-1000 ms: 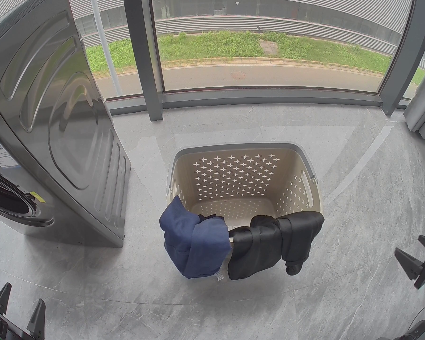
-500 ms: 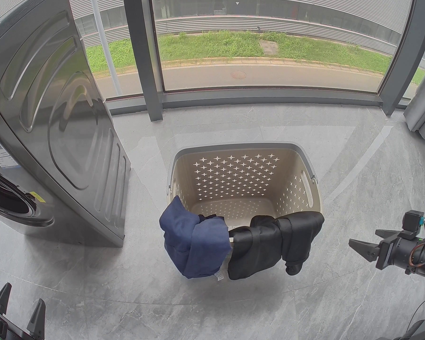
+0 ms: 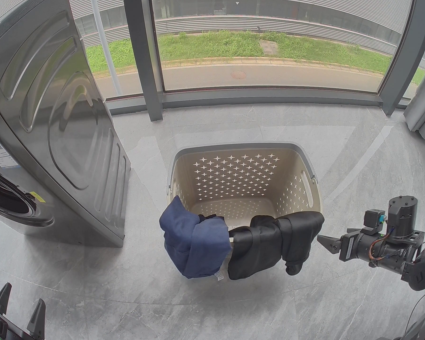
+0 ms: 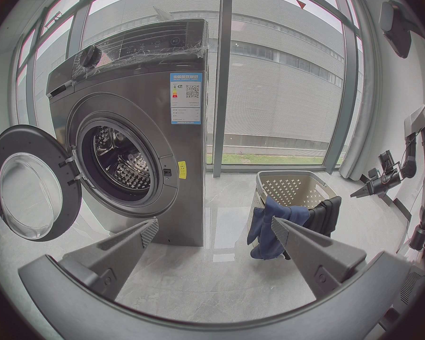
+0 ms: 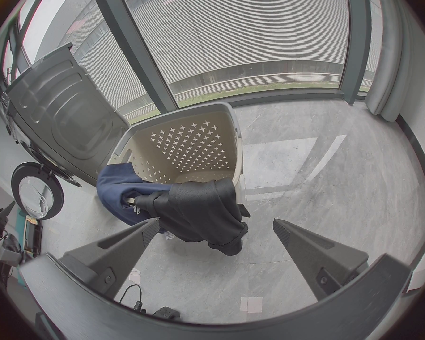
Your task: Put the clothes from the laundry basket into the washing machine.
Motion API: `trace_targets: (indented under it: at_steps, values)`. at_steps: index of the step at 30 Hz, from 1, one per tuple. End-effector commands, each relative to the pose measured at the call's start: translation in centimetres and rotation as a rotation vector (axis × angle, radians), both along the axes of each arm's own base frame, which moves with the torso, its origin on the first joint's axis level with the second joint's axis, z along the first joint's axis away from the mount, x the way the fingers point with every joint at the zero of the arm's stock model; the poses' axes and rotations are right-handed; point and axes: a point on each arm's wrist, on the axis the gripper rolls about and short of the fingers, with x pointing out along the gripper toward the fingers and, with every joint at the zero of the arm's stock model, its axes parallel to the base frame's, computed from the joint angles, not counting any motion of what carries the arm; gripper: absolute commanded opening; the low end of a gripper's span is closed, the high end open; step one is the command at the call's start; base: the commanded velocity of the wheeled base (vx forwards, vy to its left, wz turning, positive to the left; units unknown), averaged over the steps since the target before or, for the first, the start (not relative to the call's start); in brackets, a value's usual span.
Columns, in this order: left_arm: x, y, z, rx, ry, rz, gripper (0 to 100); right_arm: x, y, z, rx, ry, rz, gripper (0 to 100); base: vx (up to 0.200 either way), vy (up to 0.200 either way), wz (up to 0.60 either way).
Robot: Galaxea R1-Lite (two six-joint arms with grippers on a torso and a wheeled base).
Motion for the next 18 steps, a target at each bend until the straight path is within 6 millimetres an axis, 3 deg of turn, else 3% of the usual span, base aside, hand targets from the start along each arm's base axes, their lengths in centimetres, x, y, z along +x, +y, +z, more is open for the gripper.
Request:
trace_targets:
  at_steps: [1, 18]
  values:
    - [0.0, 0.0, -0.5, -0.001, -0.001, 0.0, 100, 1.1, 1.0, -2.1, -0.014, 0.081, 0.018, 100, 0.0, 0.0, 0.0]
    - [0.0, 0.0, -0.5, -0.001, -0.001, 0.0, 100, 4.3, 3.2, -3.8, 0.011, 0.112, 0.016, 100, 0.0, 0.0, 0.0]
